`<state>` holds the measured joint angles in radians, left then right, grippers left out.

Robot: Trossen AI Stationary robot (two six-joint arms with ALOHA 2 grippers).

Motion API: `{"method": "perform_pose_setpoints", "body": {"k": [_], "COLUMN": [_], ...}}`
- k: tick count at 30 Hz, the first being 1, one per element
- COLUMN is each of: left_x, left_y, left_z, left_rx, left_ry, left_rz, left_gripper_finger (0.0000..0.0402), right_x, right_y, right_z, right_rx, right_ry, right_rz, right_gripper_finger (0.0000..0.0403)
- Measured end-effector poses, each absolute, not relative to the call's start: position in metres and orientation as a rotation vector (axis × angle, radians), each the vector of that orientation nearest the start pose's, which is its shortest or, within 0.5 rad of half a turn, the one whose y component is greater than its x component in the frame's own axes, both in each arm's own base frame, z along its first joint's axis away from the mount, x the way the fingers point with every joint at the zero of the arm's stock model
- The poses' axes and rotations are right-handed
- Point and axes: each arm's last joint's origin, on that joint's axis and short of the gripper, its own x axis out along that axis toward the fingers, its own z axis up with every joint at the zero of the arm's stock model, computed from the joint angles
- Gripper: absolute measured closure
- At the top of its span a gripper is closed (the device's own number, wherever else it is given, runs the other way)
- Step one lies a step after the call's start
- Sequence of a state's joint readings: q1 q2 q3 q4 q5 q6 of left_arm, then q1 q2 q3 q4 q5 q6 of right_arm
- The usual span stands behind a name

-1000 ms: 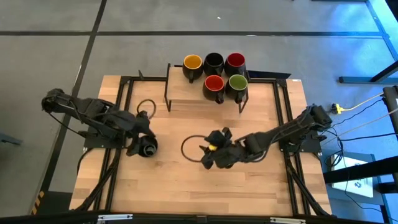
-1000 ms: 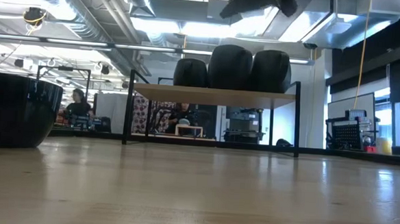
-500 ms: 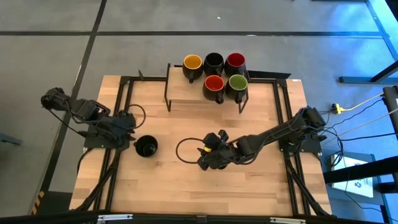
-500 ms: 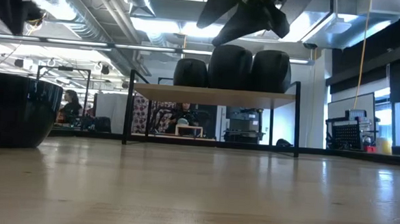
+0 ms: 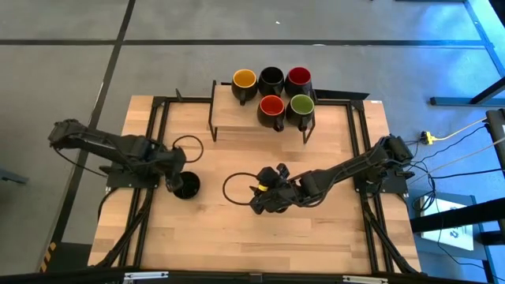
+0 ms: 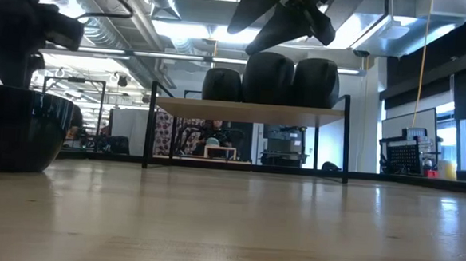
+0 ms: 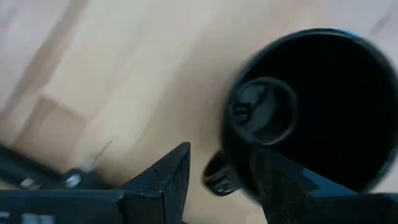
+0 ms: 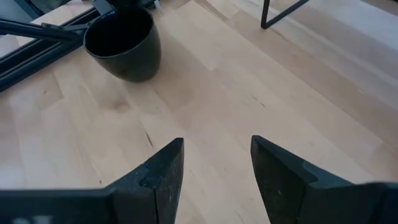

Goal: Place coffee mugs
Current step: Put the black mug on the shelf

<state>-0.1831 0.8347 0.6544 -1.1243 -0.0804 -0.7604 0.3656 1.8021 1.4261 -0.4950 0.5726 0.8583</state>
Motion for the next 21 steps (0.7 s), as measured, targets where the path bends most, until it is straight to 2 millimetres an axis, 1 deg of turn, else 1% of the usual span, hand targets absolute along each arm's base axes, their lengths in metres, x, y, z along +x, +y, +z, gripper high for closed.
{"method": "perform_pose_setpoints", "body": {"k": [3, 10, 13, 18, 21], "left_x": [0.125, 0.125, 0.128, 0.133, 0.139], "left_y": [-0.018, -0.010, -0.008, -0.005, -0.005], "left_z": [0.221, 0.219, 0.208, 0.192, 0.188], "left_rx": [-0.497, -0.494, -0.483, -0.486, -0.473], "left_ry": [1.235, 1.239, 1.243, 1.309, 1.325], "left_rz": [0.356, 0.379, 0.366, 0.359, 0.338], "left_gripper_finger": [0.0241, 0.0241, 0.0241, 0.0243, 0.0260], "right_x": [0.370, 0.370, 0.369, 0.369, 0.369], "right_y": [0.125, 0.125, 0.125, 0.124, 0.124], "right_z": [0.256, 0.256, 0.256, 0.256, 0.256], "right_rx": [0.424, 0.444, 0.444, 0.431, 0.418], "right_ry": [0.632, 0.627, 0.626, 0.620, 0.625], "right_rz": [-0.495, -0.502, -0.504, -0.516, -0.513], "right_gripper_finger": [0.0228, 0.0228, 0.0228, 0.0228, 0.0228]}}
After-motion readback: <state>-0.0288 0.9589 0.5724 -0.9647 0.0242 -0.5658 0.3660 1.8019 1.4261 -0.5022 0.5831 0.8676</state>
